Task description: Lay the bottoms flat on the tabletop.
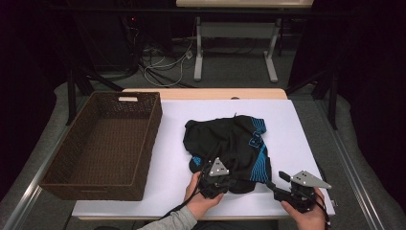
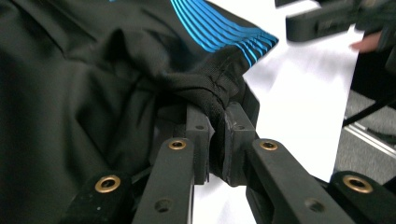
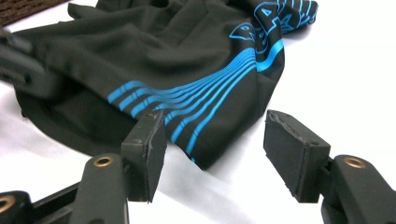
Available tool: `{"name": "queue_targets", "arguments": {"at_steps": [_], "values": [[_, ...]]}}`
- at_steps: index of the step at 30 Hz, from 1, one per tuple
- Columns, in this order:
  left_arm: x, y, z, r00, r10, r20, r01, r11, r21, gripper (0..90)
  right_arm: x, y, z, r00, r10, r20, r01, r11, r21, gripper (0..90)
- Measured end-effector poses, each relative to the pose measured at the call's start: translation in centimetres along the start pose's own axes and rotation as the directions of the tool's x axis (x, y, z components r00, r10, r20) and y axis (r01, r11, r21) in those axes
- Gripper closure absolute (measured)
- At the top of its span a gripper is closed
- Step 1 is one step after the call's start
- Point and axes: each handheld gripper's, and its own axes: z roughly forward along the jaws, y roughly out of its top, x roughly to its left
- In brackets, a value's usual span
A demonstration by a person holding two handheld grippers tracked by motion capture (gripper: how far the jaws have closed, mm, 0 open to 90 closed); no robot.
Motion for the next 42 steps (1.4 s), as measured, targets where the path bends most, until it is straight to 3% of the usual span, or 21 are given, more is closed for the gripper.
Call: {"name": "queue_targets", "arguments": {"at_steps": [6,11,16,23,29,36,40,42], "values": [[1.0,1.1,-1.1,0.9994,-0.034,-0.006,0.034,0.9977,-0.059,84.9,0.2,-0.2,0.4,0.9997,-0.022,-0.011,0.023,0.999,0.033,40.7],[1.4,1.4,-1.4,0.9986,-0.052,-0.005,0.051,0.9961,-0.071,85.3,0.6,-0.4,1.3,0.9991,-0.037,-0.023,0.038,0.997,0.065,41.2],[1.6,1.4,-1.8,0.9978,-0.065,-0.01,0.064,0.9944,-0.084,85.5,0.9,-0.5,2.4,0.9997,0.003,-0.026,0.0,0.996,0.09,41.2],[2.3,1.3,-2.4,0.9959,-0.09,-0.008,0.089,0.9908,-0.102,85.9,0.7,-0.2,3.7,0.9992,-0.023,0.032,0.02,0.996,0.085,41.4],[2.9,1.1,-2.8,0.9934,-0.114,-0.008,0.113,0.9877,-0.109,86.5,-0.1,-0.1,3.3,0.9958,-0.002,0.092,-0.003,0.998,0.062,43.1],[3.7,0.7,-3.2,0.9895,-0.144,-0.012,0.142,0.983,-0.117,86.7,-0.8,0.0,3.2,0.9936,0.025,0.111,-0.03,0.999,0.042,43.6],[4.0,0.1,-3.1,0.9848,-0.174,-0.007,0.172,0.9795,-0.105,86.8,-1.3,-0.2,2.9,0.9946,0.06,0.084,-0.064,0.997,0.044,47.6],[4.0,-0.1,-3.0,0.9857,-0.168,-0.011,0.166,0.9809,-0.101,86.8,-1.5,-0.3,2.7,0.9956,0.083,0.043,-0.086,0.994,0.064,54.1]]}}
